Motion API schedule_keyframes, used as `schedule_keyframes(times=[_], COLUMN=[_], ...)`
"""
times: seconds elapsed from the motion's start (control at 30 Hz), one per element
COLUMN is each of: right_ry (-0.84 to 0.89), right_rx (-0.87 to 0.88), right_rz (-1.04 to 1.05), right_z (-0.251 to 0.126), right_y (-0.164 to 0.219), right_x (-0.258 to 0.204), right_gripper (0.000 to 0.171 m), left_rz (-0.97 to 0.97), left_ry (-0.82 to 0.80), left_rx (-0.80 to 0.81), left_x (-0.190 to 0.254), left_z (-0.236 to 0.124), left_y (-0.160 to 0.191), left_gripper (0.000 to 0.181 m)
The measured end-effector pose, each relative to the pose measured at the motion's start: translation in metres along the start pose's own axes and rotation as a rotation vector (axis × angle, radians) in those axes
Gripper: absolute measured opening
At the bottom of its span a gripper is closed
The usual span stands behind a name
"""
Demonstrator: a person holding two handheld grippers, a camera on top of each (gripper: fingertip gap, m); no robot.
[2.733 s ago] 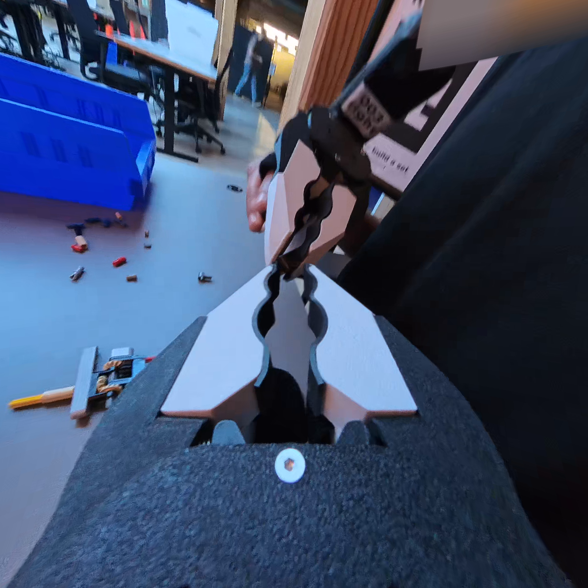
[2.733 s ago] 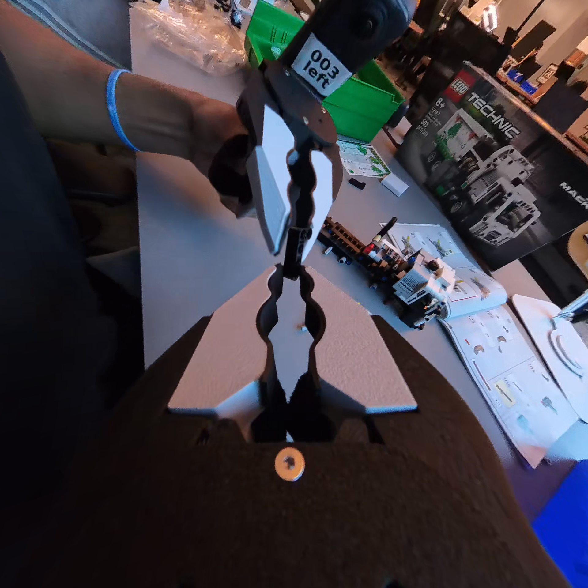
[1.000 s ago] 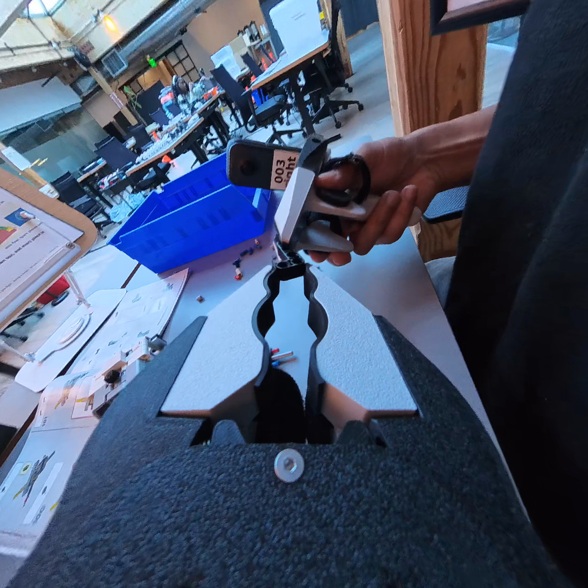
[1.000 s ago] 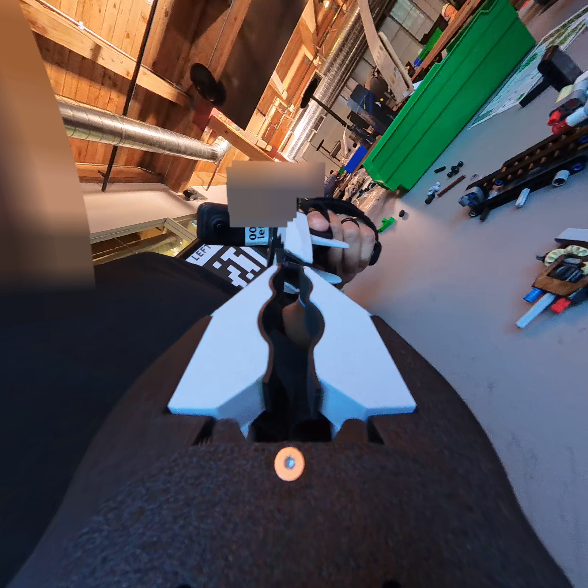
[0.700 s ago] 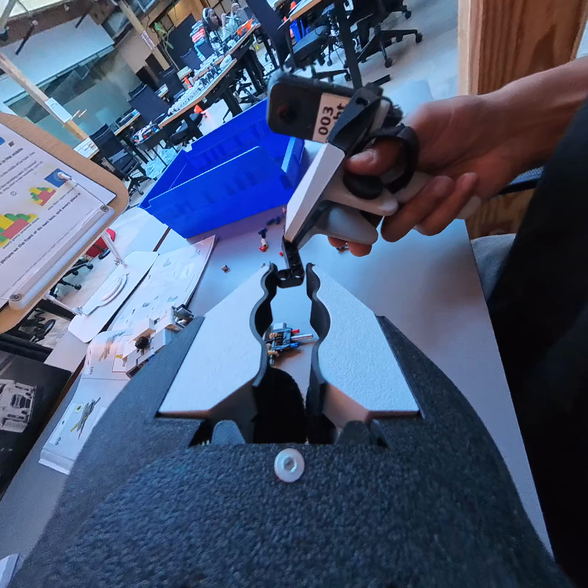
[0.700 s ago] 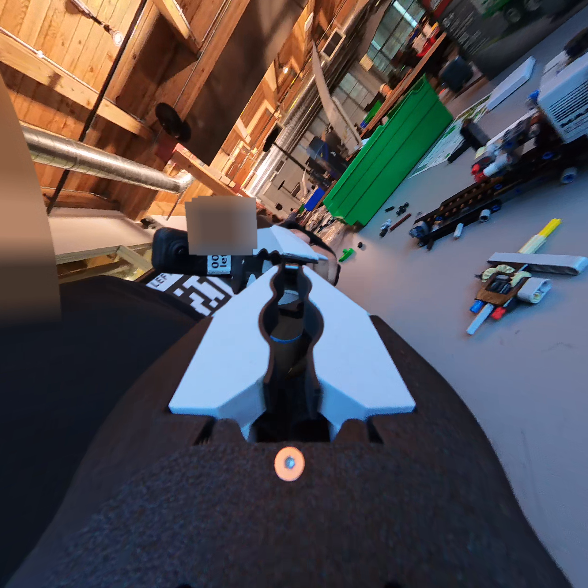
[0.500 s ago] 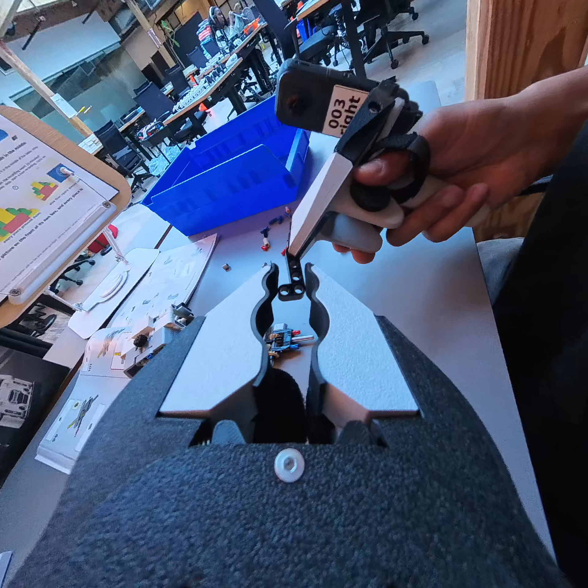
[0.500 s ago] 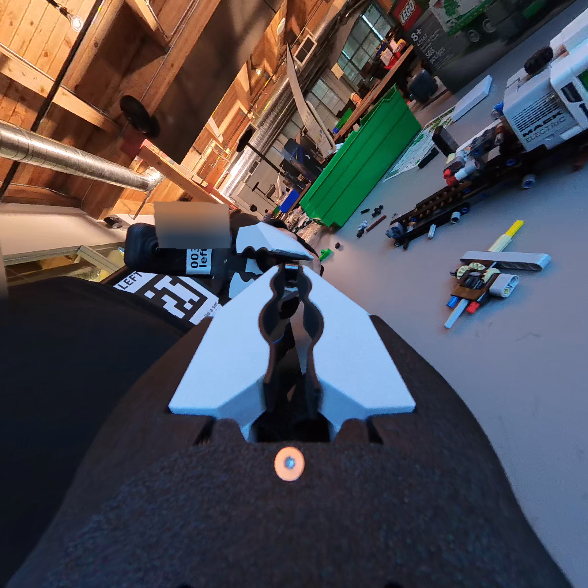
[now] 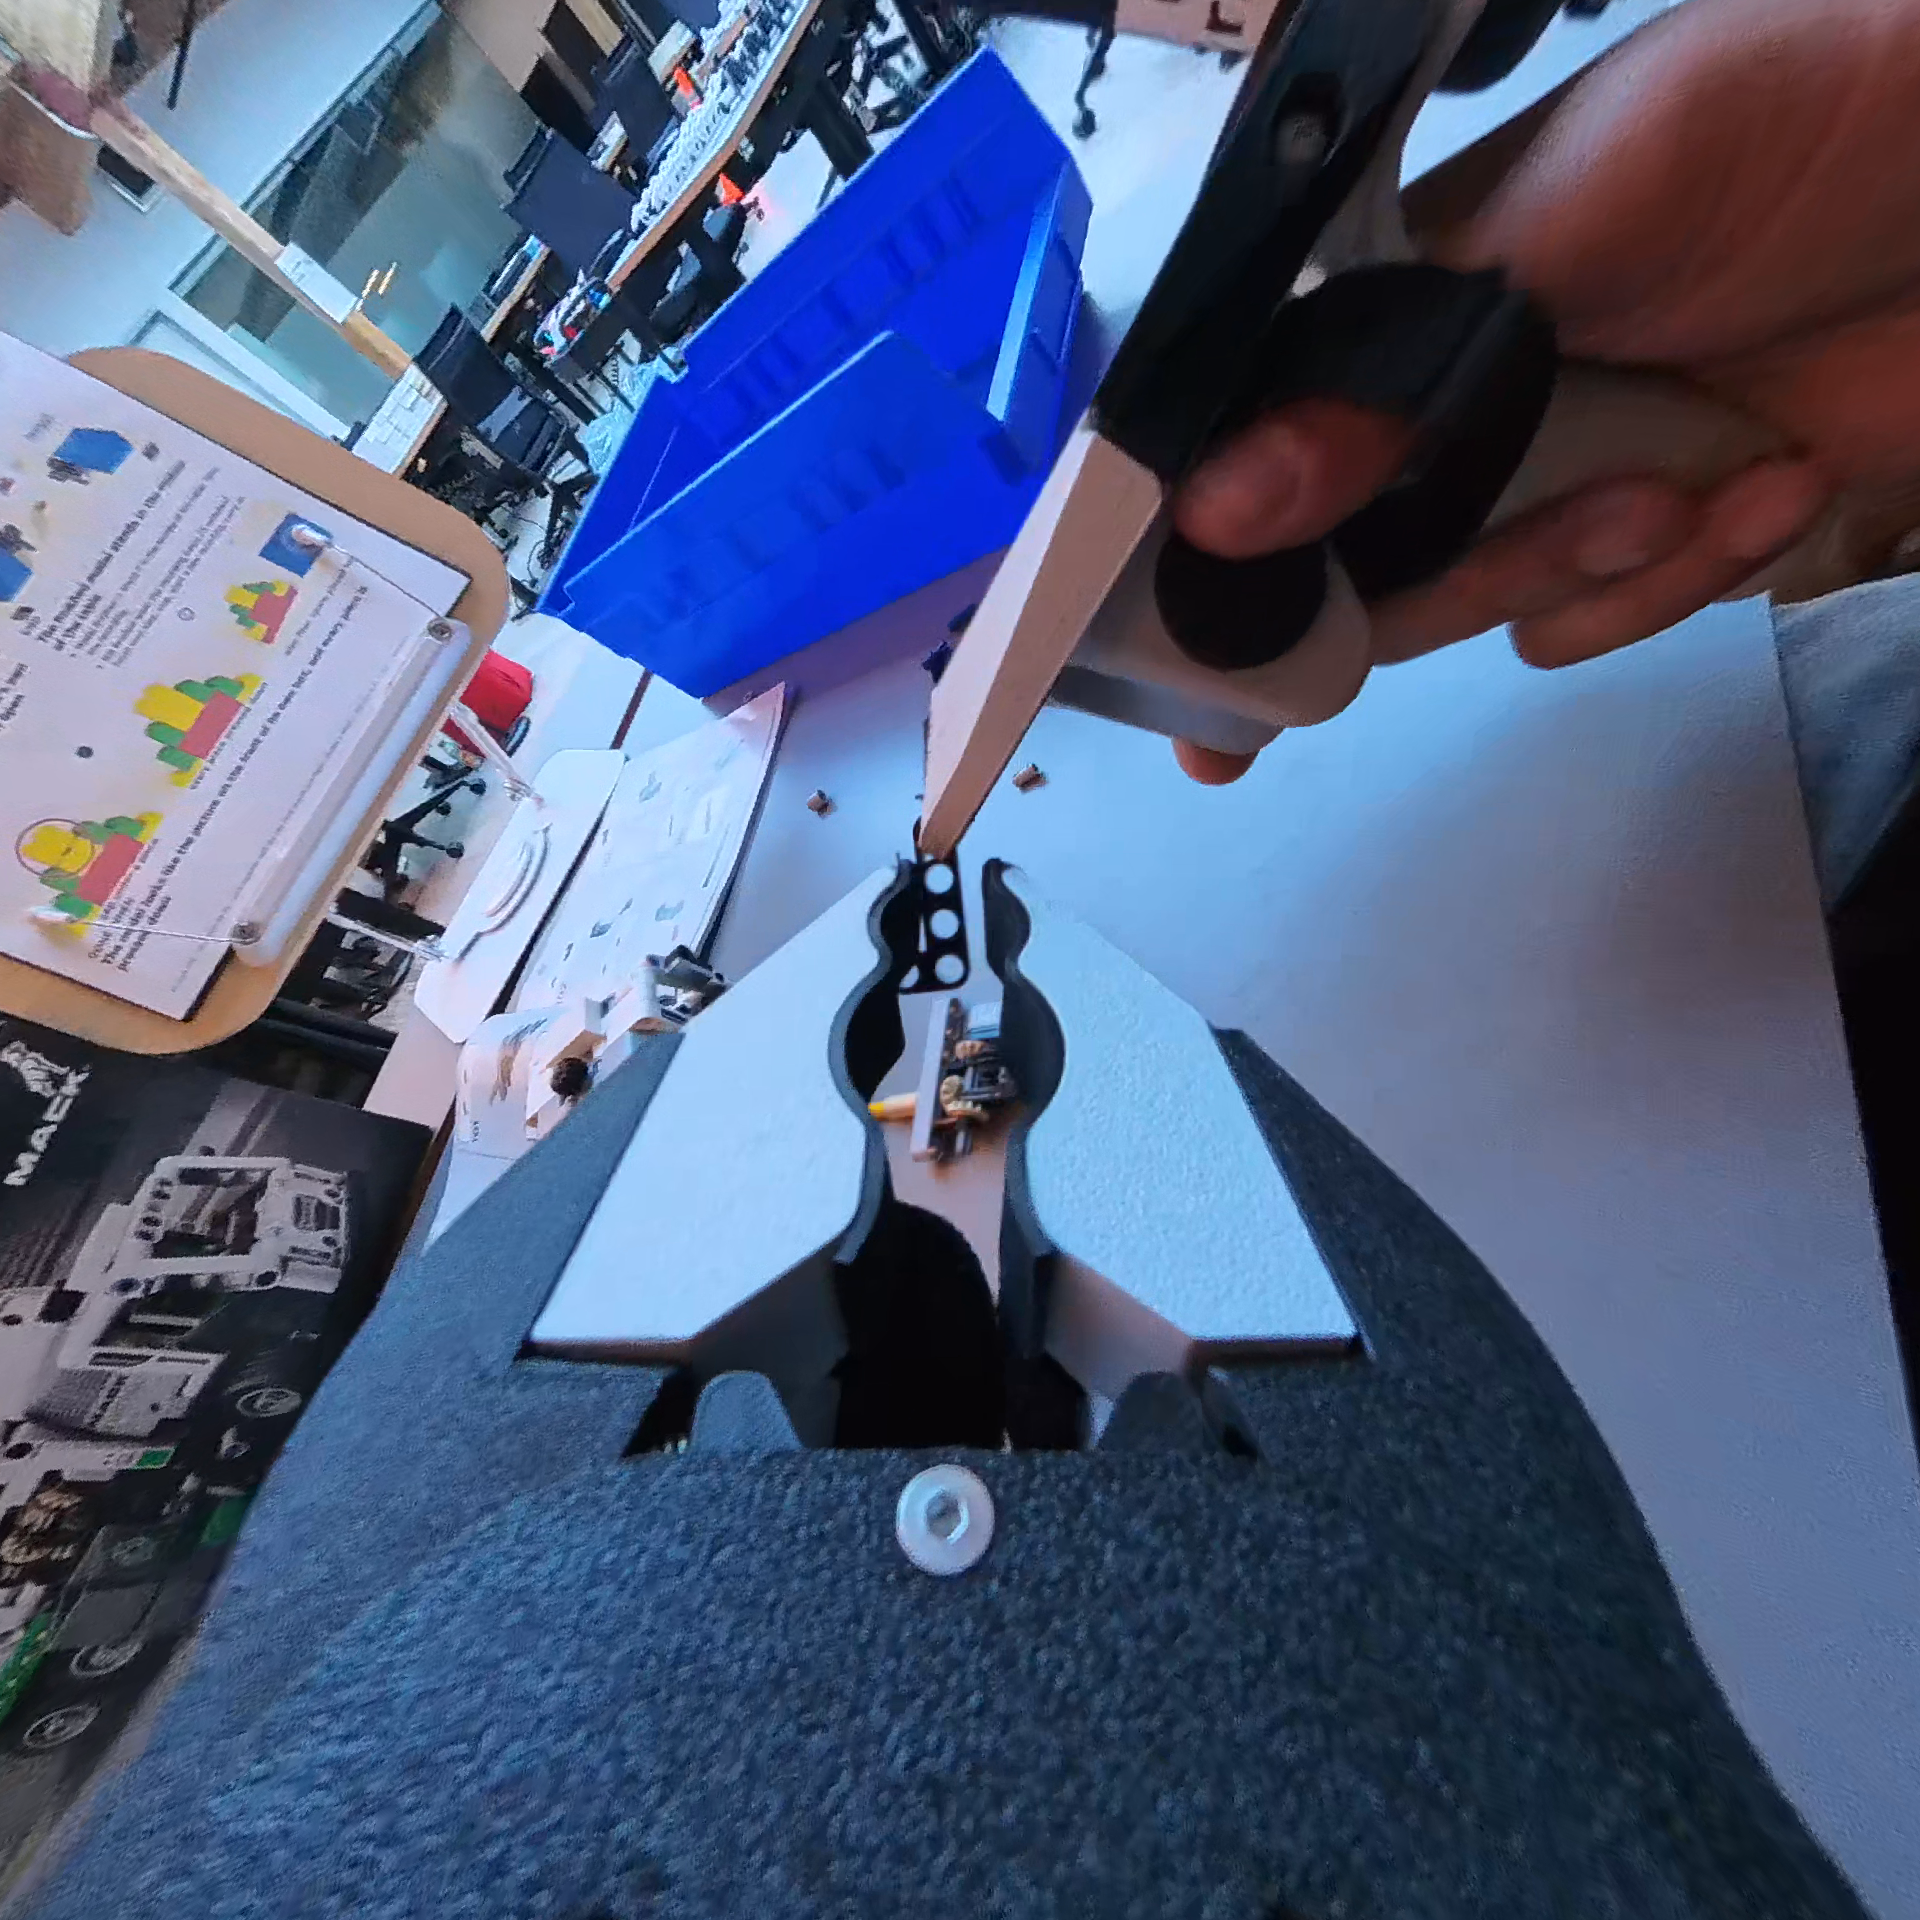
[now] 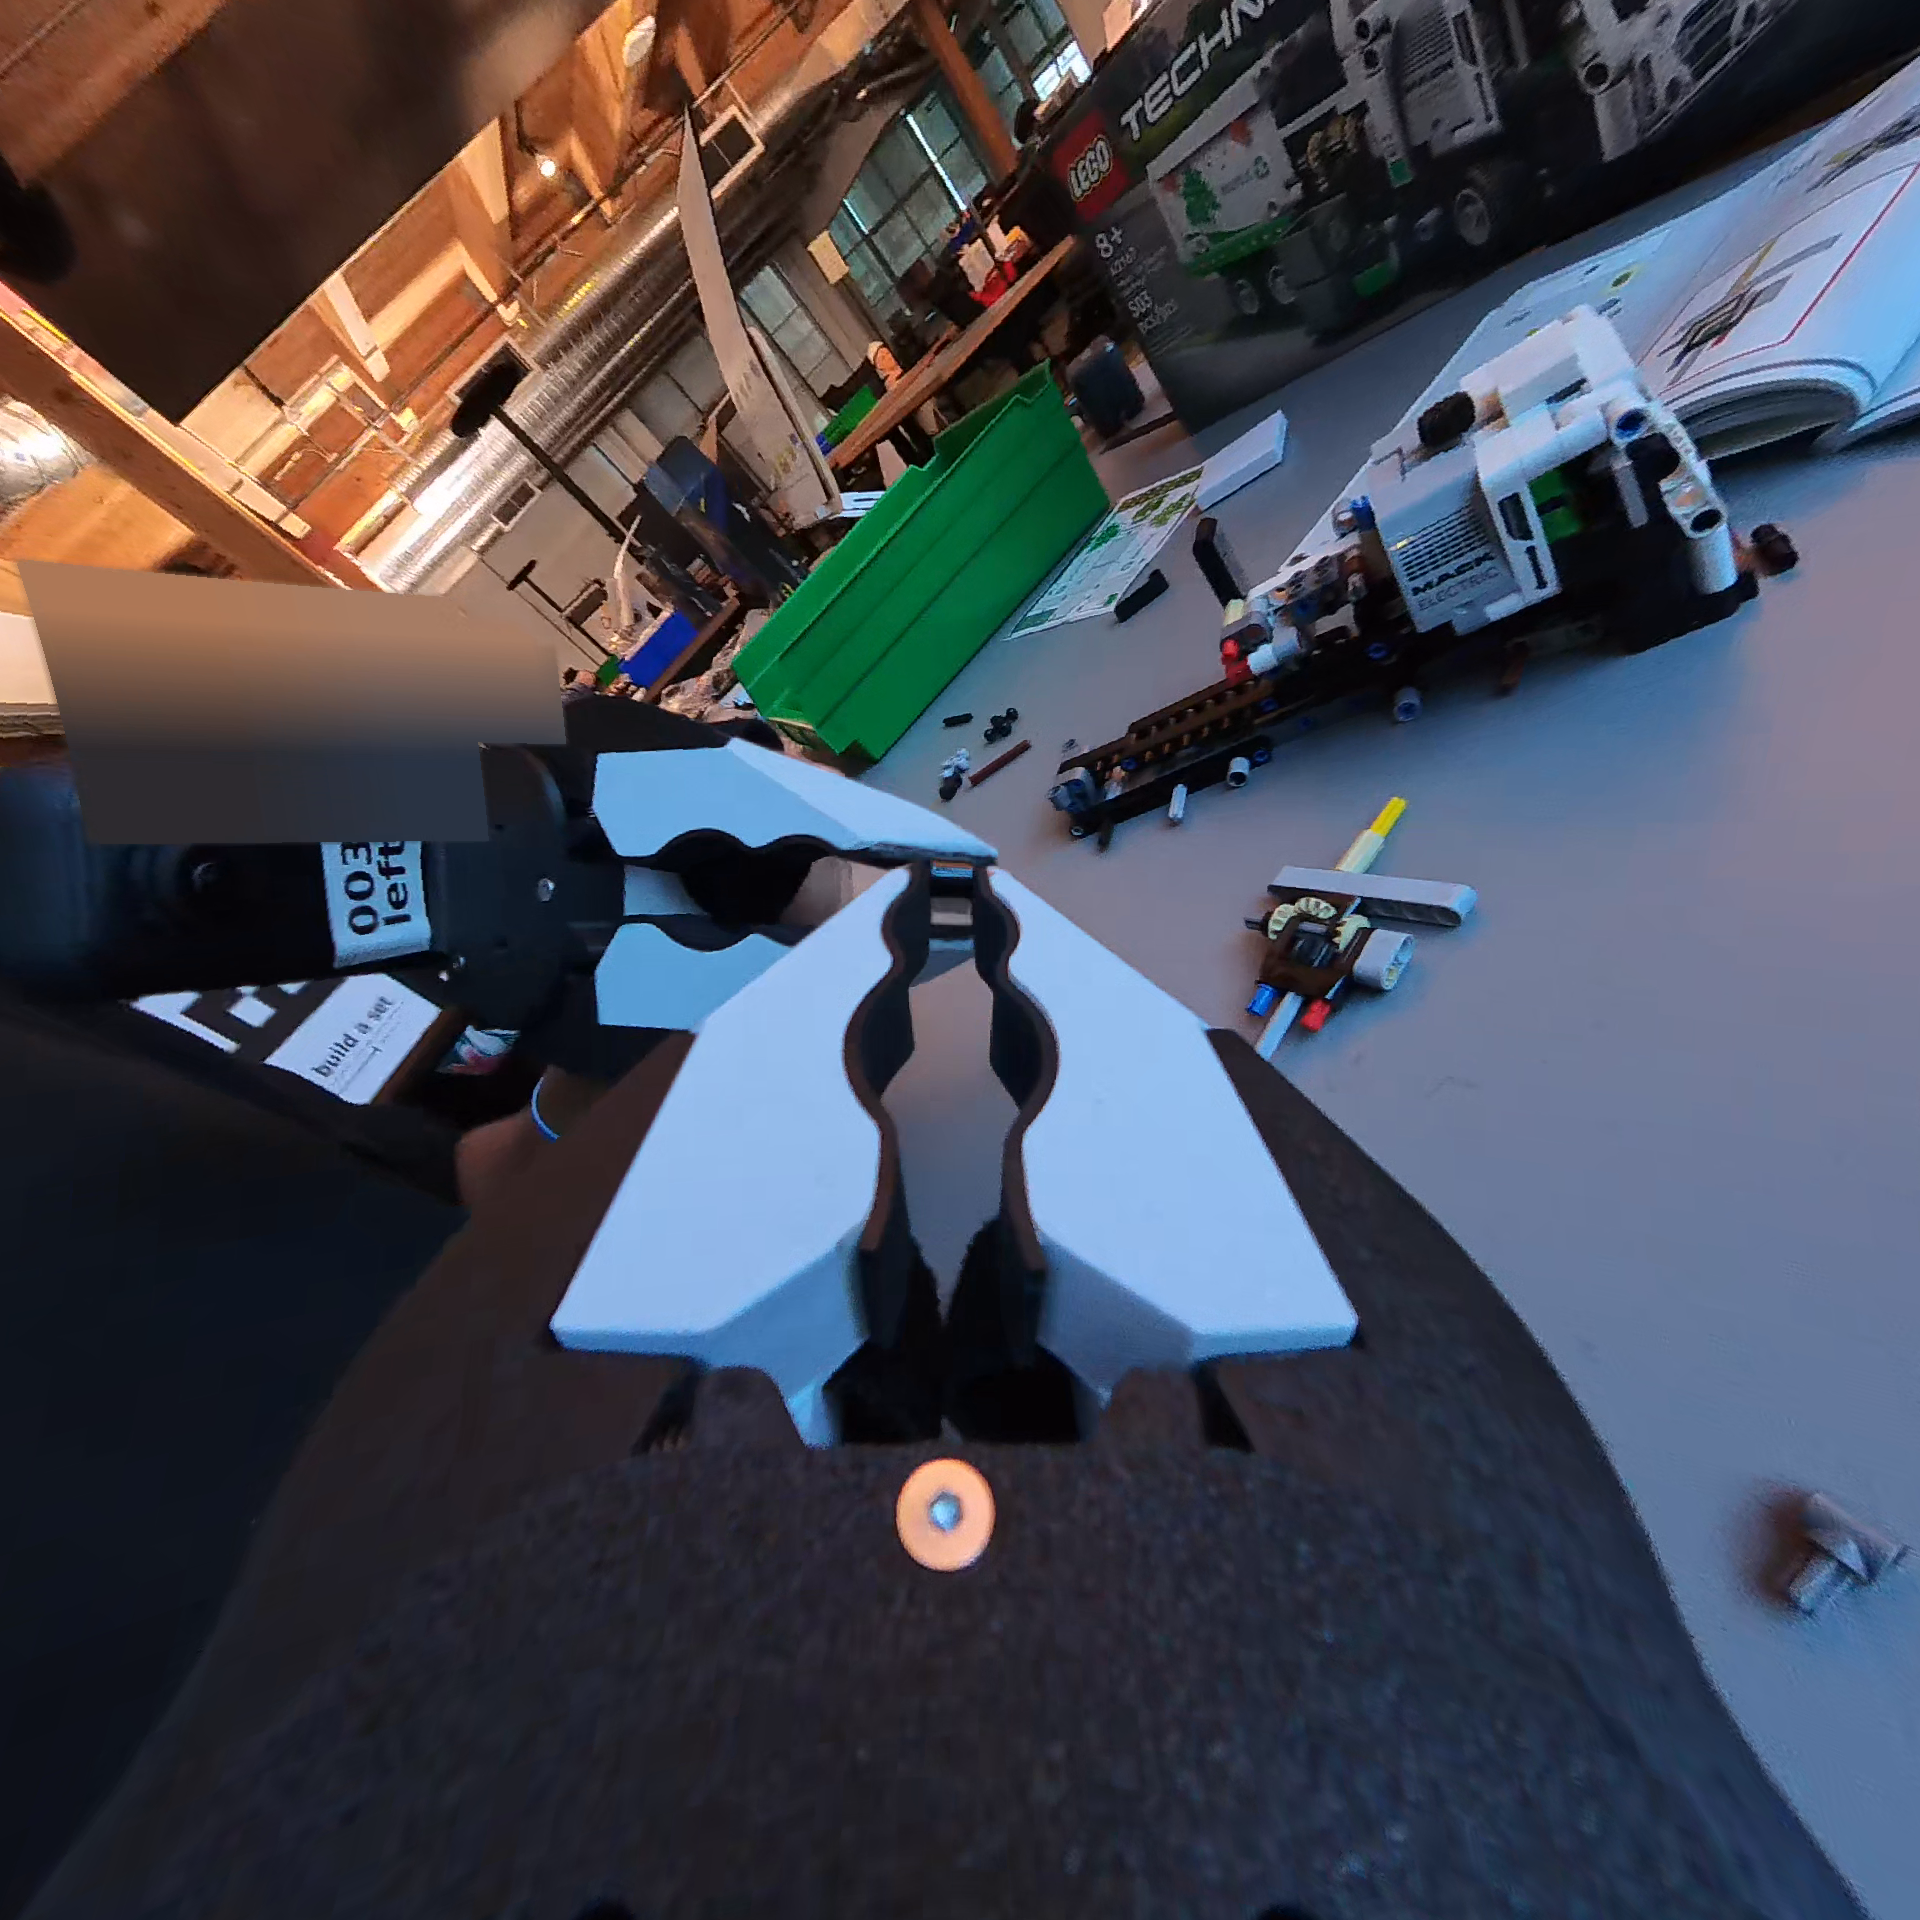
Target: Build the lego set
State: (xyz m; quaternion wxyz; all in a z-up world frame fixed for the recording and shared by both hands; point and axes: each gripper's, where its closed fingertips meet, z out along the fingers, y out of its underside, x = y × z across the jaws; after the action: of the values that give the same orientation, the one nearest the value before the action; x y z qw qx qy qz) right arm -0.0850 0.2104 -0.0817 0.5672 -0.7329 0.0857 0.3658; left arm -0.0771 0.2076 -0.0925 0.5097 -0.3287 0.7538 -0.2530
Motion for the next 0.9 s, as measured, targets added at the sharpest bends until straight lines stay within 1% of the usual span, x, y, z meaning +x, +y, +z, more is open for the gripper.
schedule_keyframes(times=[0.1,0.17,0.3,0.4,0.47,0.53,0.6,0.67,0.7,0.73,0.83,0.9], right_ry=[-0.030,-0.050,-0.077,-0.109,-0.116,-0.032,0.157,0.324,0.369,0.386,0.441,0.478], right_rx=[0.009,0.004,0.013,0.015,0.018,-0.013,-0.131,-0.336,-0.423,-0.470,-0.463,-0.387], right_rz=[0.047,0.067,0.092,0.013,-0.056,-0.155,-0.296,-0.408,-0.432,-0.438,-0.423,-0.405], right_z=[-0.001,-0.001,-0.001,-0.007,-0.021,-0.040,-0.065,-0.090,-0.099,-0.103,-0.101,-0.104], right_y=[-0.001,0.001,0.002,-0.003,-0.011,-0.015,-0.004,0.025,0.041,0.052,0.058,0.046], right_x=[0.000,0.000,-0.002,-0.008,-0.008,0.009,0.044,0.079,0.091,0.096,0.103,0.104], right_gripper=[0.006,0.006,0.007,0.008,0.013,0.016,0.015,0.014,0.014,0.014,0.013,0.014], left_rz=[-0.029,-0.047,-0.107,-0.190,-0.254,-0.316,-0.366,-0.416,-0.444,-0.470,-0.516,-0.508], left_ry=[0.021,0.027,0.060,0.073,0.075,0.083,0.103,0.125,0.144,0.153,0.176,0.176], left_rx=[0.003,-0.001,0.021,0.081,0.101,0.119,0.129,0.136,0.141,0.147,0.136,0.118], left_x=[0.001,0.001,0.002,-0.001,-0.006,-0.010,-0.011,-0.010,-0.007,-0.006,0.001,0.005], left_z=[0.000,0.001,-0.001,-0.004,-0.005,-0.007,-0.009,-0.010,-0.010,-0.009,-0.002,0.003], left_y=[-0.001,0.000,-0.001,-0.006,-0.004,-0.002,0.002,0.007,0.009,0.011,0.015,0.016], left_gripper=[0.011,0.005,0.004,0.005,0.005,0.005,0.005,0.005,0.005,0.005,0.005,0.005])
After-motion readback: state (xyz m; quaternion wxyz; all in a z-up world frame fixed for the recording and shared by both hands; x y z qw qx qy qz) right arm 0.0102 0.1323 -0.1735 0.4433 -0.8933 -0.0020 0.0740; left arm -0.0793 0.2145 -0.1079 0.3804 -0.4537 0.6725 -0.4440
